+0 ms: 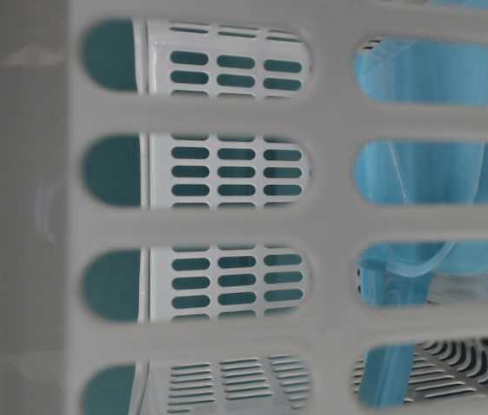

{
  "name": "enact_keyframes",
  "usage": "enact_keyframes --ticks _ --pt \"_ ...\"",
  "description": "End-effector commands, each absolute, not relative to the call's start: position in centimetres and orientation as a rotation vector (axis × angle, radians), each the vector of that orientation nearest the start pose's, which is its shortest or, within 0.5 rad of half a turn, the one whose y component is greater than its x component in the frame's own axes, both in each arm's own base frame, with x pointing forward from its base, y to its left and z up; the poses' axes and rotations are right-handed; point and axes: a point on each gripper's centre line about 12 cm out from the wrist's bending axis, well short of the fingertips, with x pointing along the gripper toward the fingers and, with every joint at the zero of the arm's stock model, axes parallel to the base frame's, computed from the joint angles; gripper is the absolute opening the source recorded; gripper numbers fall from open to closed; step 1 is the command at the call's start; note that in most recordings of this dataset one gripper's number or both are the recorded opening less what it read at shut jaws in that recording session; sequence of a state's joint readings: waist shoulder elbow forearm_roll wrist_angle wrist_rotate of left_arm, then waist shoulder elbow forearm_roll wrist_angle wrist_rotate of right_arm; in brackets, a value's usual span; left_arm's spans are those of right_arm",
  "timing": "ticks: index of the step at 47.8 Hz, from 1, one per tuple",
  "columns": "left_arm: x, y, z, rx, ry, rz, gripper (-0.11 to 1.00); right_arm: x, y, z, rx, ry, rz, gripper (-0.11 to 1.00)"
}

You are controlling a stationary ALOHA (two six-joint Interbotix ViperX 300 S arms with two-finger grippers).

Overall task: Pick up the dustpan from the shopping basket with the left arm.
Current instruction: 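Move the left gripper over the blue dustpan handle and lower it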

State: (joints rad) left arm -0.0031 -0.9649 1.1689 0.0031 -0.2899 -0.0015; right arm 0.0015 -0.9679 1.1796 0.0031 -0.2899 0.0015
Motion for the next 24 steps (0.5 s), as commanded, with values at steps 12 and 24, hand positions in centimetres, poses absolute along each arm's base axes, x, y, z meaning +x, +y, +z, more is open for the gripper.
enact_keyframes --ticks 12,24 --pt "22.7 -0.2 34.5 0.039 0.173 -0.010 0.00 19.9 0.0 28.4 0.059 0.014 0.000 0.00" --pt "25.9 -1.0 36.7 0.043 0.332 -0.033 0.00 19.3 -0.1 28.2 0.072 0.057 -0.007 0.00"
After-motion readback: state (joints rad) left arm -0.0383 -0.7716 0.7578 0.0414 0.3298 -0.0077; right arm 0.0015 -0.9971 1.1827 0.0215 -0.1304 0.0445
